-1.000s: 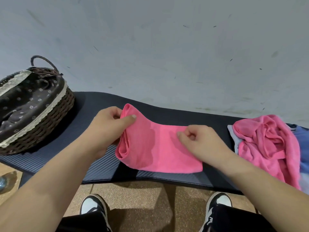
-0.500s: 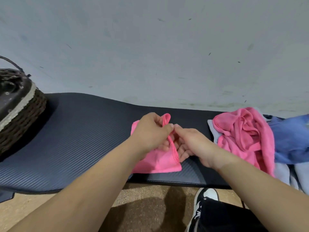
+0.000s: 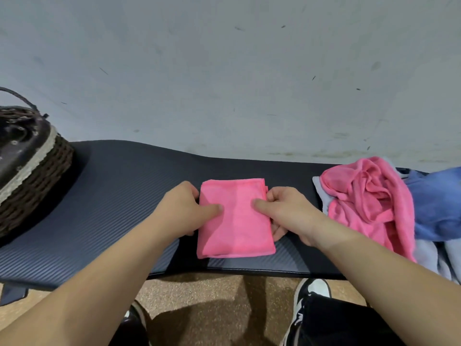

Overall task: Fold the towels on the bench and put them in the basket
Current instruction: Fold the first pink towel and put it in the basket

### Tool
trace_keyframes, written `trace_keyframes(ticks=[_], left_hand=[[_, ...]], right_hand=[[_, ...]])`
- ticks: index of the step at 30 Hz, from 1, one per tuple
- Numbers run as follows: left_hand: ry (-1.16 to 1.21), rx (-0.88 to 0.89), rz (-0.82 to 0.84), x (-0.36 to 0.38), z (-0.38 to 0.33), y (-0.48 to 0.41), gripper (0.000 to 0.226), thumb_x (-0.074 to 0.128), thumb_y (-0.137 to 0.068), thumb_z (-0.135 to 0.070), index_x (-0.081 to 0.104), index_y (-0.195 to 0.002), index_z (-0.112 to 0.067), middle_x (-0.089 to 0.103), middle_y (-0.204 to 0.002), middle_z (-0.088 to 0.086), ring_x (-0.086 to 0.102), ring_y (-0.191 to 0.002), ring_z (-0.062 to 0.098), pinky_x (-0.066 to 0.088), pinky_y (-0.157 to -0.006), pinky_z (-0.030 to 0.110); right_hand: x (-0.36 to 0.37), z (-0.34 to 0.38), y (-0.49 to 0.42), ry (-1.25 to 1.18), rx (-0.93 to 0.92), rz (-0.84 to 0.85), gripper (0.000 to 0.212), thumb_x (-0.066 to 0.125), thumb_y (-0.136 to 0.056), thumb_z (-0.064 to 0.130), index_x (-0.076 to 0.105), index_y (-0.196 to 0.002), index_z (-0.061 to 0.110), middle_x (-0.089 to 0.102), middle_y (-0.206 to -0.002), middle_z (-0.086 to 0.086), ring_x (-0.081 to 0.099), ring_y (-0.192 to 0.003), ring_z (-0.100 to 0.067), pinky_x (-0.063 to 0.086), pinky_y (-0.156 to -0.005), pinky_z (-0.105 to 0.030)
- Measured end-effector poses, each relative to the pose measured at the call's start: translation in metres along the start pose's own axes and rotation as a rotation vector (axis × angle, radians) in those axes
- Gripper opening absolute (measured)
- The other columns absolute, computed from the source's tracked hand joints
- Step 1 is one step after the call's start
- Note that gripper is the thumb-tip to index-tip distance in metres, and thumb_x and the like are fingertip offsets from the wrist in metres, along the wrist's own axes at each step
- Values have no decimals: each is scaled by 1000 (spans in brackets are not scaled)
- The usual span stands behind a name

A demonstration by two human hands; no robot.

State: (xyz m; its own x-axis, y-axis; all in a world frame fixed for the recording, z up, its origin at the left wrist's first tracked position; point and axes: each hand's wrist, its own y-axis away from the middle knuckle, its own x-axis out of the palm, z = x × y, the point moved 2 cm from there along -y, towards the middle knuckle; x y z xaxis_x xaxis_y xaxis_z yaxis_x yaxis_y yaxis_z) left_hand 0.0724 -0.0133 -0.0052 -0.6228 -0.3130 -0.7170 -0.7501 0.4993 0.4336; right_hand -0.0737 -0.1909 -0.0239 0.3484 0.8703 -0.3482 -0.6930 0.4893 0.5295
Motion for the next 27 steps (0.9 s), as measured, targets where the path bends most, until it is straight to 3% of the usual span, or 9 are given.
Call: trace_keyframes(ticks=[3, 5, 9, 11, 18, 21, 23, 25, 27], left_hand=[[112, 6, 15, 5, -1, -2, 42, 84, -79, -35, 68, -96, 0, 75, -90, 14, 73, -78, 27, 61, -61, 44], [247, -22, 41, 5, 0, -4, 38, 86, -80, -26, 70, -95, 5, 76, -91, 18, 71, -70, 24, 56, -53, 35], [383, -68, 90, -2, 1, -2, 16, 81, -85, -15, 68, -85, -7, 73, -83, 9, 69, -66, 20, 57, -48, 28], [378, -49, 77, -5, 2, -3, 16, 79, -86, -19, 66, -90, -10, 71, -83, 7, 66, -64, 20, 52, -46, 27], [413, 162, -26, 7, -22, 6, 31, 80, -83, -24, 58, -104, -19, 68, -85, 2, 63, -62, 12, 47, -48, 27], [324, 234, -82, 19, -40, 9, 36, 81, -81, -26, 56, -107, -24, 64, -77, -13, 60, -70, 1, 44, -60, 21], [313, 253, -74, 28, -49, 7, 38, 80, -81, -24, 54, -109, -23, 65, -67, -26, 59, -69, -10, 40, -58, 13], [254, 277, -77, 36, -57, 6, 38, 79, -84, -28, 53, -111, -22, 63, -69, -28, 57, -73, -12, 39, -60, 11], [118, 289, -49, 44, -65, 7, 37, 71, -91, -35, 54, -119, -17, 64, -93, -18, 59, -81, 3, 47, -69, 23]], right_hand=[[-10, 9, 3, 472, -142, -195, 40, 77, -83, 47, 50, -95, 20, 69, -71, 3, 67, -62, -20, 57, -58, -39], [-10, 20, 7, 654, -343, -275, 46, 77, -78, 56, 49, -103, 29, 62, -80, 10, 62, -74, -12, 50, -64, -36], [14, 19, 10, 724, -363, 75, 92, 68, -69, 76, 40, -149, 41, 57, -142, 15, 56, -128, -10, 49, -103, -38], [21, 16, 9, 798, -316, 134, 103, 71, -70, 74, 31, -158, 39, 47, -154, 13, 47, -139, -12, 45, -110, -38], [32, 20, 12, 741, -322, 92, 73, 70, -66, 72, 47, -131, 48, 63, -120, 17, 63, -112, -9, 54, -94, -38], [18, 17, 7, 466, -296, 216, 47, 81, -74, 38, 61, -116, 35, 70, -98, 16, 67, -87, -4, 58, -82, -34], [2, 14, 5, 251, -227, 269, 38, 71, -85, 11, 63, -118, 27, 68, -87, 6, 65, -72, -9, 56, -67, -33], [-9, 8, 3, 71, -114, 259, 35, 58, -95, 4, 62, -124, 24, 70, -87, -6, 71, -72, -19, 60, -68, -36], [-14, 5, 0, -50, -17, 188, 23, 52, -101, 10, 65, -119, 19, 73, -90, -14, 76, -75, -28, 64, -73, -41]])
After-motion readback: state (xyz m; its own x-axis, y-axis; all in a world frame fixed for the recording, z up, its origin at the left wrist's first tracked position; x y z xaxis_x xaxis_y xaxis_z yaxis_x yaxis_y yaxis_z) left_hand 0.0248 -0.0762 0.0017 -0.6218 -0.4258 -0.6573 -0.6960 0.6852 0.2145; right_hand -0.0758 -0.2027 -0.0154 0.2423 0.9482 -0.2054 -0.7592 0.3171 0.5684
